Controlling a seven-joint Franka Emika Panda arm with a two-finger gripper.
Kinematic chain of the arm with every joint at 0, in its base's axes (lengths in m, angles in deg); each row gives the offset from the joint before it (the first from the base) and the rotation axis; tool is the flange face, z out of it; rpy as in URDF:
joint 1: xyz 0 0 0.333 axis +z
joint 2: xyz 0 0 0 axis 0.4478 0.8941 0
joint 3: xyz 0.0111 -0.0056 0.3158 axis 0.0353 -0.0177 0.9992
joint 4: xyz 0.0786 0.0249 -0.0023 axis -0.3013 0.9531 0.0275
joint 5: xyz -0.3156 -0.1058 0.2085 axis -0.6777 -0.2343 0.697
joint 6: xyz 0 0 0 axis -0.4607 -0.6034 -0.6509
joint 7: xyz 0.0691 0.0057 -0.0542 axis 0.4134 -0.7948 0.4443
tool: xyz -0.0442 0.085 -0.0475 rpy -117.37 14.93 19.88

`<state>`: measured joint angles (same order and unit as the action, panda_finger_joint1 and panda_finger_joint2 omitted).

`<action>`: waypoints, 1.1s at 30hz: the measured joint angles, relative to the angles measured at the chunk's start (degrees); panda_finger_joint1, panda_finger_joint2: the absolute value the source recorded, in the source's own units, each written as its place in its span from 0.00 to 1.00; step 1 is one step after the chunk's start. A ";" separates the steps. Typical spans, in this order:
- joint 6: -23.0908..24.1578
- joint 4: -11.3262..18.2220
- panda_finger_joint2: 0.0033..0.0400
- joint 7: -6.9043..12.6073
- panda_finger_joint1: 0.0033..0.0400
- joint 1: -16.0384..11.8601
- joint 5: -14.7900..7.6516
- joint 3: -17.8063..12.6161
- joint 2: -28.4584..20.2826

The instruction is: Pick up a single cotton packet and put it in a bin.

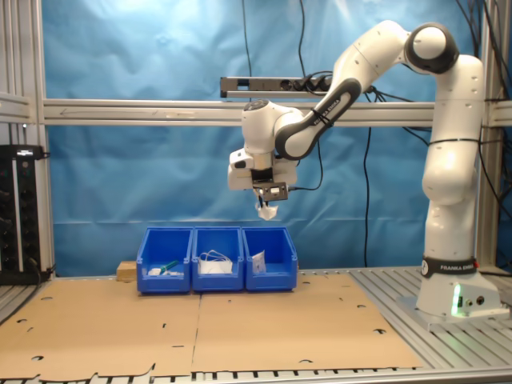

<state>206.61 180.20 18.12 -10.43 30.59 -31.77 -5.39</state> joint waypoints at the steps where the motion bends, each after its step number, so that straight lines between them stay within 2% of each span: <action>1: 0.00 0.00 0.01 0.00 0.01 0.00 0.00 0.00 0.00; 31: 0.00 0.00 0.02 0.00 0.02 0.00 0.00 -0.40 0.00; 32: 0.00 0.00 0.15 0.00 0.15 0.00 0.00 -0.40 0.00; 33: 0.00 0.00 0.15 0.00 0.15 0.00 0.00 -0.41 0.00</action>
<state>206.61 180.20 18.12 -10.43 30.59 -32.18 -5.39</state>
